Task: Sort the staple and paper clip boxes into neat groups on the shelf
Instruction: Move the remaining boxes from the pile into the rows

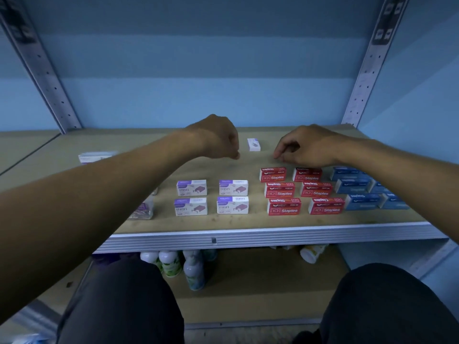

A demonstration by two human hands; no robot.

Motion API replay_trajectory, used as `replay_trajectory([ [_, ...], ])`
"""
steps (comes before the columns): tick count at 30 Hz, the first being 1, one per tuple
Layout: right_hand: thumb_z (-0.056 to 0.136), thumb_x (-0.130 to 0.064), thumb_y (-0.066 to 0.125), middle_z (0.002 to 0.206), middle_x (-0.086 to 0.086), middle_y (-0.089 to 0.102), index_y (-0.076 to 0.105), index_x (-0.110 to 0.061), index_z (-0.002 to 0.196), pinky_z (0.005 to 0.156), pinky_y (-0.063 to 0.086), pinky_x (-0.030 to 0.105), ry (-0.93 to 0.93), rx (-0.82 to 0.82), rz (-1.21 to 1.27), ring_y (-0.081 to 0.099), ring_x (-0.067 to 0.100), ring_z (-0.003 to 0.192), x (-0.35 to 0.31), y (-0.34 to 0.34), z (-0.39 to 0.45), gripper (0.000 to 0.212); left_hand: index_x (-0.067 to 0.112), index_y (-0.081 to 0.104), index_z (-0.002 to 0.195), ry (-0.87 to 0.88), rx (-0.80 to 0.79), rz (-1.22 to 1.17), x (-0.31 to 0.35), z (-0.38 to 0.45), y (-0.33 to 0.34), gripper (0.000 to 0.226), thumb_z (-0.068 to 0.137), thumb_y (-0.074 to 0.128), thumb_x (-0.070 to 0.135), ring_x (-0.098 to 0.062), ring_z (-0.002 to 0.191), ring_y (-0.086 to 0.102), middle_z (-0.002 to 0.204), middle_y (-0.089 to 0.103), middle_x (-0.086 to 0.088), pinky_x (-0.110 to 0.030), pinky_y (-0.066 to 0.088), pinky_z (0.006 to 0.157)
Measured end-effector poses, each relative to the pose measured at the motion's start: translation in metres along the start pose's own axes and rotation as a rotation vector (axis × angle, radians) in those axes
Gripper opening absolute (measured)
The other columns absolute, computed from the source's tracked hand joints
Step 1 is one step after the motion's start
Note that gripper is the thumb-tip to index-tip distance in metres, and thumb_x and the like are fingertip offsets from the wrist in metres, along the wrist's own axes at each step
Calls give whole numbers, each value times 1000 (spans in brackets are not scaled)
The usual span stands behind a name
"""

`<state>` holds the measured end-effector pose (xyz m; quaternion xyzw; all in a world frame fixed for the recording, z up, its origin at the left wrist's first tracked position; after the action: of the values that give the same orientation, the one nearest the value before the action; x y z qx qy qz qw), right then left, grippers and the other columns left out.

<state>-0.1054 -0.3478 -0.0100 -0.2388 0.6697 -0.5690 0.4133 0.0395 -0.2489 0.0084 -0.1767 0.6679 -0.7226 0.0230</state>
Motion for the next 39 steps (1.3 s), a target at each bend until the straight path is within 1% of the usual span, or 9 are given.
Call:
replay_trajectory([
  [5, 95, -30, 59, 116, -14, 68, 74, -37, 107, 94, 50, 30, -45, 10, -11, 62, 8, 104, -13, 6, 18, 20, 23, 70, 107, -21, 35, 32, -31, 1, -4, 28, 83, 74, 36, -16, 106, 59, 113, 63, 6, -31, 49, 88],
  [11, 91, -28, 57, 126, -6, 67, 74, -32, 108, 93, 48, 30, -53, 63, -33, 60, 16, 109, -20, 6, 42, 25, 21, 72, 106, -64, 57, 90, -64, 11, -15, 28, 81, 76, 34, -18, 106, 60, 110, 65, 3, -32, 50, 92],
  [14, 89, -35, 62, 124, -4, 67, 73, -30, 107, 92, 49, 33, -23, 112, -38, 59, 17, 106, -19, 2, 55, 22, 19, 73, 103, -98, 60, 130, -81, 18, -15, 28, 80, 76, 36, -21, 104, 62, 110, 67, 0, -35, 51, 92],
  [18, 89, -45, 66, 129, 2, 63, 68, -24, 117, 83, 42, 30, 43, 133, -108, 56, 20, 108, -15, 3, 74, 35, 15, 73, 102, -147, 22, 238, -102, 24, -10, 35, 81, 74, 43, -27, 104, 63, 110, 68, -6, -38, 53, 91],
  [22, 87, -57, 63, 142, 4, 55, 59, -25, 132, 90, 42, 32, 78, 100, -163, 53, 25, 126, -16, 12, 86, 55, 12, 73, 106, -200, -33, 238, -119, 27, -1, 42, 81, 74, 45, -27, 105, 63, 110, 70, -9, -35, 52, 90],
  [26, 92, -58, 56, 146, 4, 53, 54, -31, 140, 105, 42, 39, 56, 50, -174, 48, 28, 133, -21, 26, 93, 56, 11, 73, 109, -212, -44, 215, -125, 29, 4, 40, 84, 72, 43, -26, 110, 61, 114, 68, -8, -32, 48, 87],
  [31, 93, -47, 62, 137, 6, 59, 64, -30, 126, 98, 46, 39, -5, 57, -173, 54, 29, 122, -30, 28, 91, 37, 9, 75, 106, -195, -20, 189, -125, 29, 3, 31, 85, 71, 32, -28, 106, 64, 113, 70, -9, -32, 52, 87],
  [35, 90, -23, 70, 127, 4, 64, 70, -28, 109, 92, 49, 36, -54, 98, -116, 58, 24, 115, -34, 25, 89, 19, 14, 74, 107, -175, 17, 158, -118, 25, -2, 32, 77, 81, 24, -24, 105, 63, 113, 69, -6, -31, 52, 83],
  [39, 86, 1, 64, 122, 5, 65, 67, -32, 95, 85, 50, 34, -71, 103, -87, 61, 25, 109, -35, 27, 86, 34, 18, 74, 105, -210, 1, 108, -112, 20, -3, 39, 70, 87, 30, -23, 98, 67, 108, 69, -4, -25, 45, 71],
])
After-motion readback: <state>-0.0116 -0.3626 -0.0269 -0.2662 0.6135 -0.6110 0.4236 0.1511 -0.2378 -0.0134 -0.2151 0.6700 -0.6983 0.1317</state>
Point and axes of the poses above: each hand's wrist, its own z-axis towards the middle knuckle, its own y-axis out of the palm, x = y × z, the point moved 10 cm from there along z, towards the middle knuckle
